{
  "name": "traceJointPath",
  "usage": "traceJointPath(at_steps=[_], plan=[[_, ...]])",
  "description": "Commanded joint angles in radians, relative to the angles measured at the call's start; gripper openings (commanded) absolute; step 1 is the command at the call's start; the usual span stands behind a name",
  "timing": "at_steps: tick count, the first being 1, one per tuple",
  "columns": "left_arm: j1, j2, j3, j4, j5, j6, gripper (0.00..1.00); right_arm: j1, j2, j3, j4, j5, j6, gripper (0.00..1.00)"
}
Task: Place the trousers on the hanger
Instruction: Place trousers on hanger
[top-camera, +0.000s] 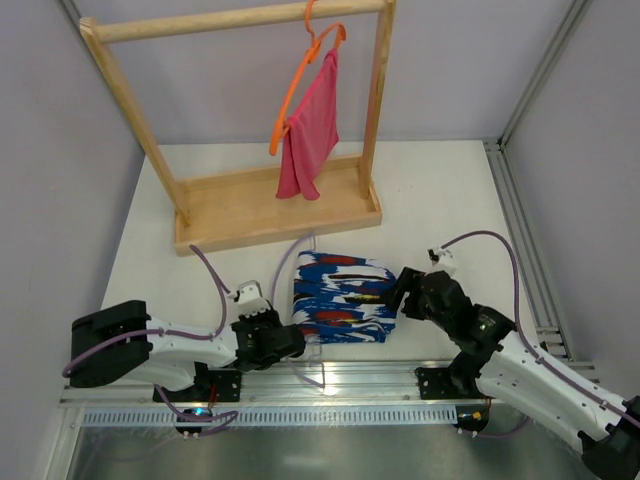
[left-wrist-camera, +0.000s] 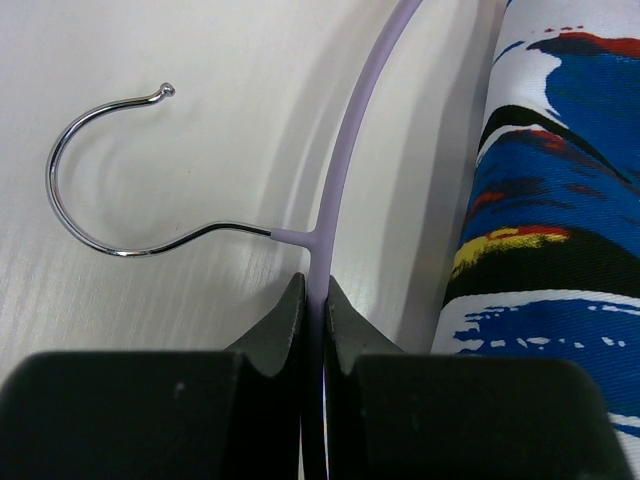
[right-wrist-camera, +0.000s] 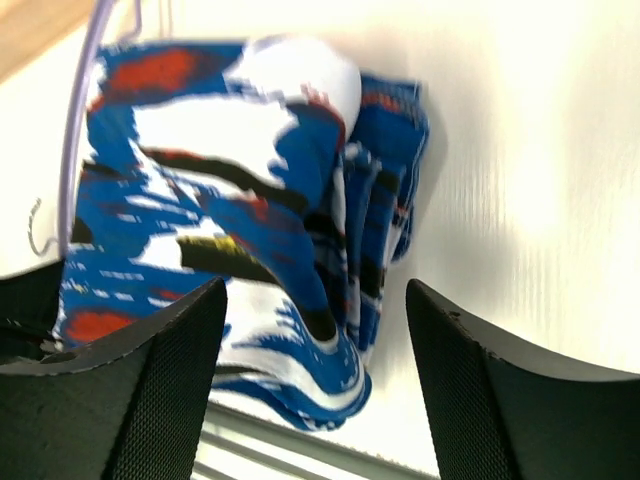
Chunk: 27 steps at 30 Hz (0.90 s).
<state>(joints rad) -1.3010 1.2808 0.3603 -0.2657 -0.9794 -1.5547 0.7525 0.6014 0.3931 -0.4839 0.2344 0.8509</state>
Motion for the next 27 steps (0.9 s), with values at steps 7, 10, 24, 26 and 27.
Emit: traceJointPath(at_steps=[7,10,24,26,27], plan=[[0.005,-0.003,-0.029,0.014,0.122,0.039,0.00,-0.298,0.218,0.118,0.174,-0.407,-0.292,0.77],[0.006,-0.020,-0.034,0.014,0.123,0.044,0.00,-0.352,0.273,0.090,0.275,-0.521,-0.291,0.77],[0.005,-0.014,-0.043,0.010,0.133,0.019,0.00,-0.364,0.405,0.044,0.564,-0.682,-0.173,0.76],[0.005,-0.009,-0.041,0.008,0.134,0.016,0.00,-0.367,0.411,0.055,0.579,-0.676,-0.185,0.74],[0.005,-0.008,-0.041,0.006,0.134,0.015,0.00,-0.367,0.411,0.058,0.588,-0.670,-0.196,0.70]])
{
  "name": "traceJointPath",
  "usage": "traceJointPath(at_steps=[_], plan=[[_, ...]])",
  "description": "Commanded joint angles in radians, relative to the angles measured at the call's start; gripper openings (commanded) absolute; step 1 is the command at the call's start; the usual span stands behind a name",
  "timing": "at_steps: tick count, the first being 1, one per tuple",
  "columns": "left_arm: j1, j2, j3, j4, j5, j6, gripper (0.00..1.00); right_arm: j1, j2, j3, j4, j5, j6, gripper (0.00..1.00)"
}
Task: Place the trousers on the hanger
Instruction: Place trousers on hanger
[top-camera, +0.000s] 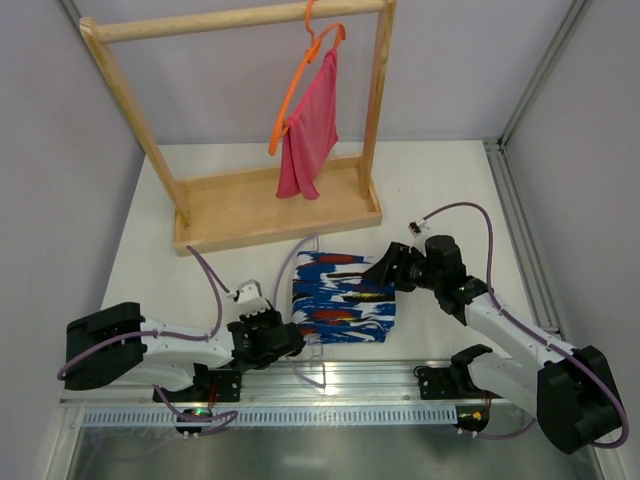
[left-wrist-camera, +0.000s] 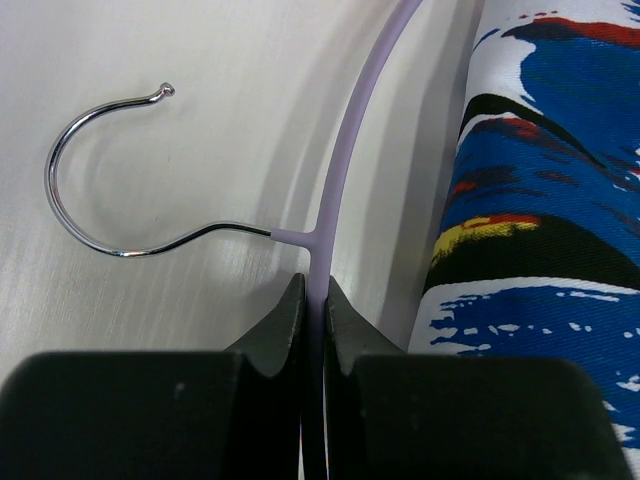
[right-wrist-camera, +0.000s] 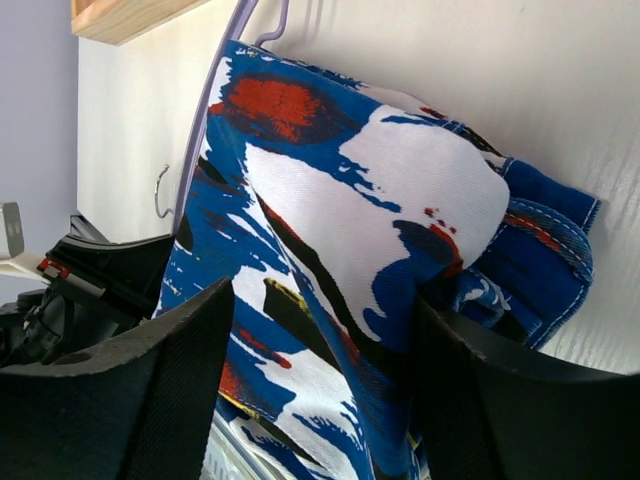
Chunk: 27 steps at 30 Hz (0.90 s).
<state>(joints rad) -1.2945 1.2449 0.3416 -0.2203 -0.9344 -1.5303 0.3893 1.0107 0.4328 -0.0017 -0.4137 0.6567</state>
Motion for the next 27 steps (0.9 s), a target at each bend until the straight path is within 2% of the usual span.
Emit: traceJointPath(at_steps=[1,4,6,9,11,12,14,18,20,24,25,27], plan=[[-0.002,0.028,-0.023,-0.039,0.091,-0.013,0.00,-0.004,-0.003,0.018,0.135,-0.014,-0.015,0.68],[-0.002,0.039,-0.023,-0.040,0.094,-0.024,0.00,-0.003,-0.049,-0.012,0.196,0.010,-0.060,0.65],[-0.002,0.045,-0.023,-0.039,0.097,-0.025,0.00,-0.003,-0.075,-0.014,0.177,0.045,-0.092,0.65],[-0.002,0.047,-0.019,-0.036,0.097,-0.024,0.00,-0.003,-0.107,-0.031,0.143,0.099,-0.112,0.53],[-0.002,0.048,-0.021,-0.022,0.098,-0.016,0.00,-0.004,-0.124,-0.061,0.147,0.144,-0.105,0.37],[-0.002,0.050,-0.023,-0.019,0.100,-0.014,0.00,-0.003,-0.129,-0.069,0.144,0.157,-0.103,0.35],[-0.002,0.048,-0.023,-0.011,0.101,-0.013,0.00,-0.003,-0.132,-0.091,0.146,0.184,-0.088,0.35],[-0.002,0.030,-0.024,-0.011,0.105,0.004,0.00,-0.003,-0.094,-0.115,0.125,0.213,-0.049,0.51],[-0.002,0.005,-0.026,-0.013,0.105,0.013,0.00,-0.003,-0.063,-0.121,0.095,0.170,-0.022,0.54],[-0.002,-0.047,-0.029,-0.025,0.108,0.035,0.00,-0.003,-0.050,-0.112,0.008,0.171,-0.023,0.33],[-0.002,-0.058,-0.033,-0.019,0.109,0.051,0.00,-0.004,-0.053,-0.105,-0.068,0.185,-0.023,0.26],[-0.002,-0.090,-0.053,0.031,0.112,0.093,0.00,-0.004,-0.069,-0.108,-0.115,0.232,-0.014,0.25]])
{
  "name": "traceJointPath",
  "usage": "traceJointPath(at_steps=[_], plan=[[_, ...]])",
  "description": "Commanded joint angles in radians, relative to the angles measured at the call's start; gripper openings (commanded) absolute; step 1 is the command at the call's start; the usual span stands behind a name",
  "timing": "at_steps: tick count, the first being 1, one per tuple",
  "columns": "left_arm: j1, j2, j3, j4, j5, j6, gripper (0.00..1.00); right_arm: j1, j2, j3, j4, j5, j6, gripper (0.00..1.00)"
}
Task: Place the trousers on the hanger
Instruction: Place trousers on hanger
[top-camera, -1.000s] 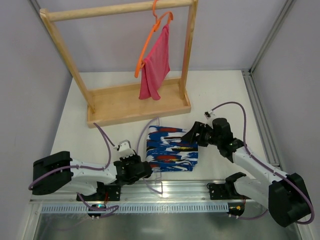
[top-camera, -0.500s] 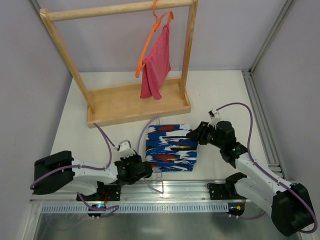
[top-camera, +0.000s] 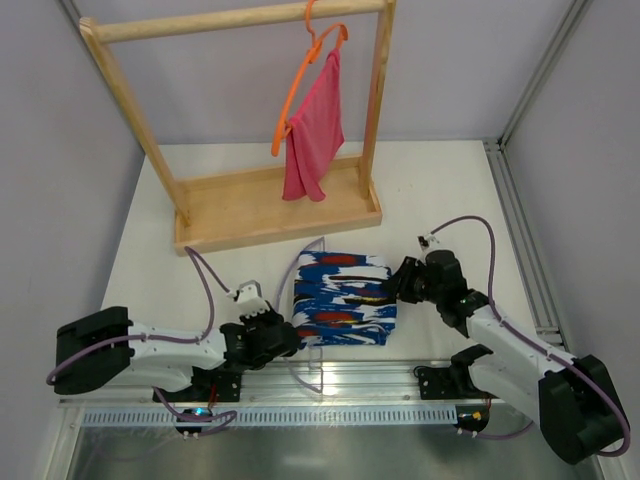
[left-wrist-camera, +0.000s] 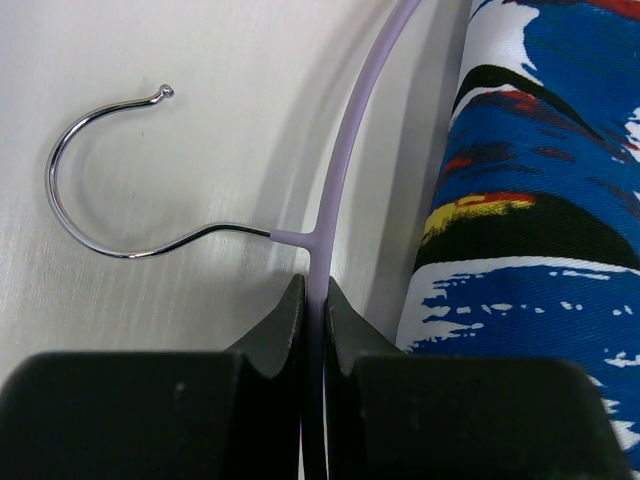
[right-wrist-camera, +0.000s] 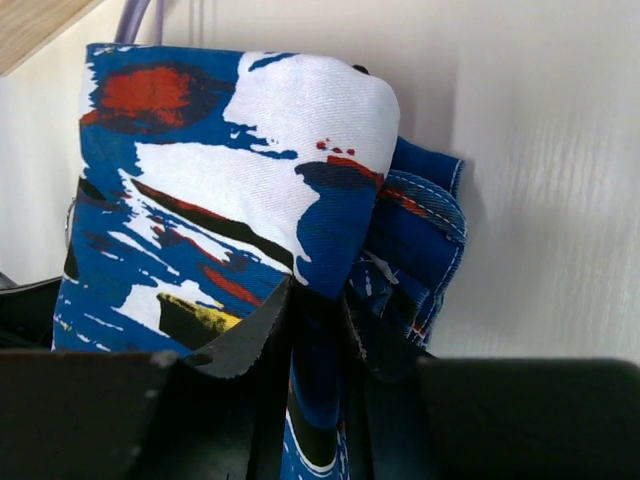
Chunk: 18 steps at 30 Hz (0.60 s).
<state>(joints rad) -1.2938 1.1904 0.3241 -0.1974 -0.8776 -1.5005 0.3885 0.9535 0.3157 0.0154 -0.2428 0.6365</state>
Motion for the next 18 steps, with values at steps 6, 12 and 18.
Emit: traceJointPath(at_steps=[6,12,18], plan=[[-0.002,-0.087,-0.105,0.130,0.063,0.169,0.00,-0.004,-0.094,0.086,-0.353,0.119,0.000,0.43],[-0.002,-0.120,-0.106,0.112,0.054,0.191,0.01,-0.003,-0.194,0.278,-0.542,0.062,-0.037,0.51],[-0.002,-0.100,-0.105,0.090,0.052,0.151,0.00,0.038,-0.162,0.354,-0.407,-0.125,0.035,0.24]])
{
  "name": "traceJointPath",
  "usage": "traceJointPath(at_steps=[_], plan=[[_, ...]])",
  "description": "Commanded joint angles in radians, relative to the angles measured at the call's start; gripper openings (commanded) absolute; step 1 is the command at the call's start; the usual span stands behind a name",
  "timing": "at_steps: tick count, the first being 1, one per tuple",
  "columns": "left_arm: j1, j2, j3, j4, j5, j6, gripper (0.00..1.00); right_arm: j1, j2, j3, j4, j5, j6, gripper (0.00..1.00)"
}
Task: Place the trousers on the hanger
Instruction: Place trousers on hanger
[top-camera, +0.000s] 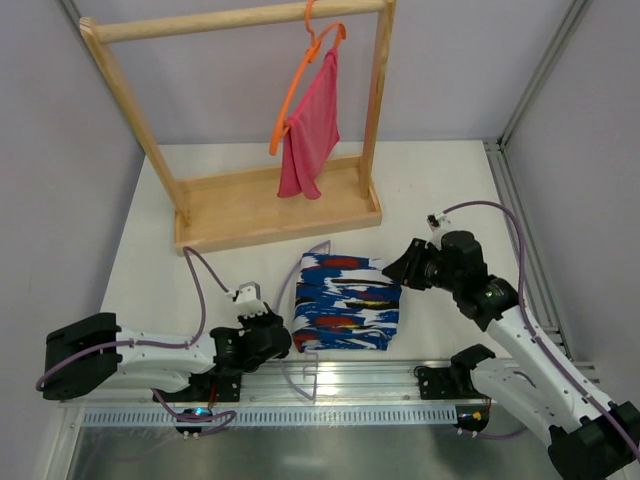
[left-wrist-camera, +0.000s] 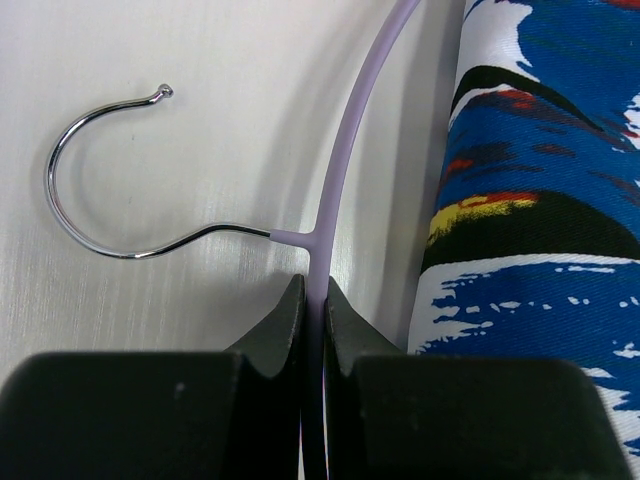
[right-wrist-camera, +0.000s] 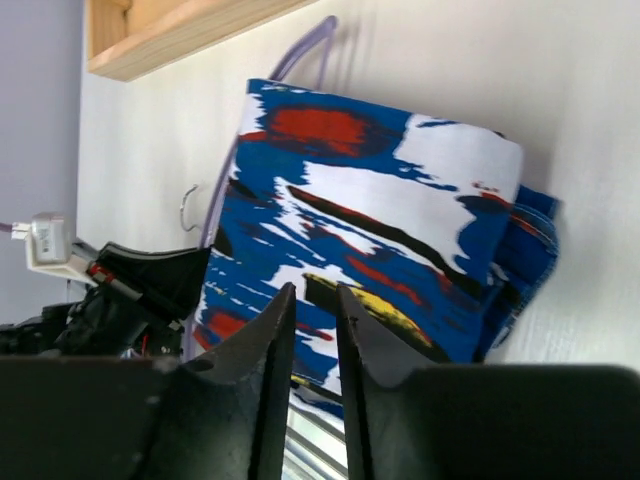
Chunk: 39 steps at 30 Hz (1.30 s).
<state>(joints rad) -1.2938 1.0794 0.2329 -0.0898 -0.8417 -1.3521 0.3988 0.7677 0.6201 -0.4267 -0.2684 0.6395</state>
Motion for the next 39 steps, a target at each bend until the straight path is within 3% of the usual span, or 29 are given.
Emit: traceJointPath(at_steps=[1,7,12,14,19,22,26,33,39], plan=[[-0.002,0.014,-0.014,-0.016,0.018,-0.001,0.00,0.055,0.034,0.058,0.084,-0.106,0.041,0.24],[-0.002,0.037,-0.009,-0.019,0.016,-0.025,0.00,0.305,0.218,0.104,0.370,-0.144,0.156,0.23],[-0.002,0.059,-0.001,-0.050,0.010,-0.067,0.00,0.504,0.466,0.069,0.671,-0.121,0.215,0.23],[-0.002,0.066,0.003,-0.088,0.003,-0.105,0.00,0.526,0.533,-0.006,0.805,-0.130,0.262,0.23],[-0.002,0.088,0.023,-0.132,-0.002,-0.131,0.00,0.532,0.867,-0.340,1.401,-0.166,0.419,0.18],[-0.002,0.085,0.036,-0.148,-0.005,-0.131,0.00,0.531,0.946,-0.396,1.528,-0.180,0.466,0.17],[-0.002,0.059,0.022,-0.148,-0.007,-0.137,0.00,0.535,0.836,-0.389,1.433,-0.177,0.445,0.16],[-0.002,0.024,0.005,-0.154,-0.007,-0.142,0.00,0.538,0.573,-0.214,1.013,-0.135,0.323,0.17],[-0.002,0.027,0.006,-0.149,-0.007,-0.142,0.00,0.541,0.686,-0.154,1.060,-0.152,0.339,0.17]])
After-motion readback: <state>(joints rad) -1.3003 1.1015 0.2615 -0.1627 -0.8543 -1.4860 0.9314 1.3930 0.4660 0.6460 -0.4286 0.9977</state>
